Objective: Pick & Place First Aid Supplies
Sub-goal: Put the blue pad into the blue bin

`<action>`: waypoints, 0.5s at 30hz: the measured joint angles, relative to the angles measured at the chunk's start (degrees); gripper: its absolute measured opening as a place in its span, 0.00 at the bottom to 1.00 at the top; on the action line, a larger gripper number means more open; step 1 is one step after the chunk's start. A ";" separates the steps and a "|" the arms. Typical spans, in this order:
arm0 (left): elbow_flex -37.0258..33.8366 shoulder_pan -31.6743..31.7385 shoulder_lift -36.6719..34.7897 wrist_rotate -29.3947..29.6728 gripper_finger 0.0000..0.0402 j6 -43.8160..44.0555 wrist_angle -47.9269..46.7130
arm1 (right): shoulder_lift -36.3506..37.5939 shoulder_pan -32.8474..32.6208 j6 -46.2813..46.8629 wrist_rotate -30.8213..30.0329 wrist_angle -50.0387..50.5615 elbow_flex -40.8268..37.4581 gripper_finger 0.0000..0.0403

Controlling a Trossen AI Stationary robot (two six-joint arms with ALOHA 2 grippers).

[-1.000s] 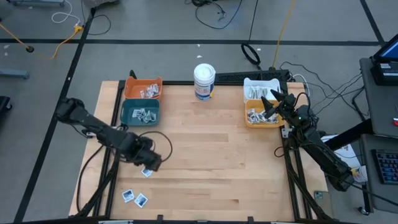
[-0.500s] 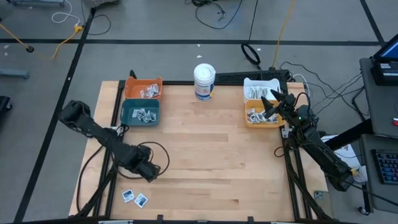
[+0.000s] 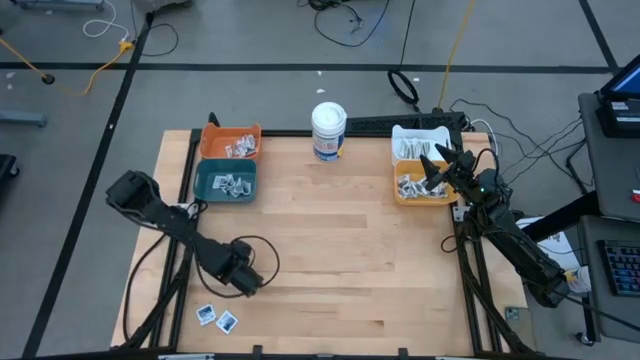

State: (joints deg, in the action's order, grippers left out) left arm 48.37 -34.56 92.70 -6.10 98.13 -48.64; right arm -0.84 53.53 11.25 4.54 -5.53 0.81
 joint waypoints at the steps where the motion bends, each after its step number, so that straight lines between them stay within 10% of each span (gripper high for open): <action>1: -0.38 0.04 -0.06 0.05 0.67 -0.73 1.08 | 0.00 0.01 0.02 0.00 0.00 0.01 0.84; 7: -0.87 0.04 -0.09 0.19 0.62 -3.58 3.46 | 0.02 0.00 0.01 0.00 -0.01 0.01 0.84; 15: -0.86 0.04 -0.03 -0.88 0.29 -3.74 4.41 | 0.00 0.01 0.01 0.02 0.01 0.01 0.84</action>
State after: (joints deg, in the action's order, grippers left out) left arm 47.51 -34.52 92.68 -6.97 94.38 -44.24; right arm -0.84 53.54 11.25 4.56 -5.53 0.81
